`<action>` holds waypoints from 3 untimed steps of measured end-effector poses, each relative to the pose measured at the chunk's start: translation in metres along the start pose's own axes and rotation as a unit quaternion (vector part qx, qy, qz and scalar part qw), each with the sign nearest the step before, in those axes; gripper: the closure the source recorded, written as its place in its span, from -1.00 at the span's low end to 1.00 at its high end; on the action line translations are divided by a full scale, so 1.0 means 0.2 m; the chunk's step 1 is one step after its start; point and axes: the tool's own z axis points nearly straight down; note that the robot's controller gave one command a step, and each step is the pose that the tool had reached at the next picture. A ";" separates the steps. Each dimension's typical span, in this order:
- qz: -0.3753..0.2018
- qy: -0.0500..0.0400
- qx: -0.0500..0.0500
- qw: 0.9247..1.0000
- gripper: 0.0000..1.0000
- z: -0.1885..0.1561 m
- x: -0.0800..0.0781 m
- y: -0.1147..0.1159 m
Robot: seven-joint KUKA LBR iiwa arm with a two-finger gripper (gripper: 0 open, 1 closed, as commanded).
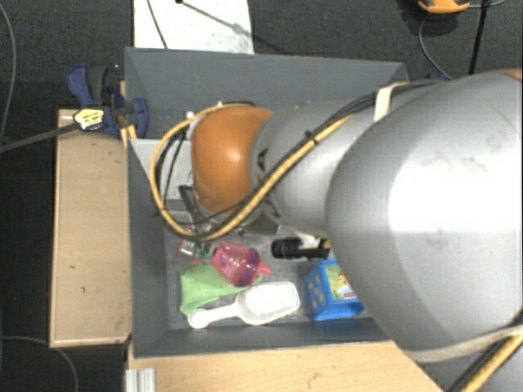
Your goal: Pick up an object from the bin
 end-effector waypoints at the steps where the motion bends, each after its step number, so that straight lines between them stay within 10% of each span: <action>1: -0.001 0.000 0.000 1.000 1.00 -0.09 0.00 0.00; 3: -0.001 -0.001 -0.002 1.000 1.00 -0.23 0.00 0.00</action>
Offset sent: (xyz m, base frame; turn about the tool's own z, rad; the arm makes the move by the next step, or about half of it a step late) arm 0.0001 0.0000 0.0610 0.0000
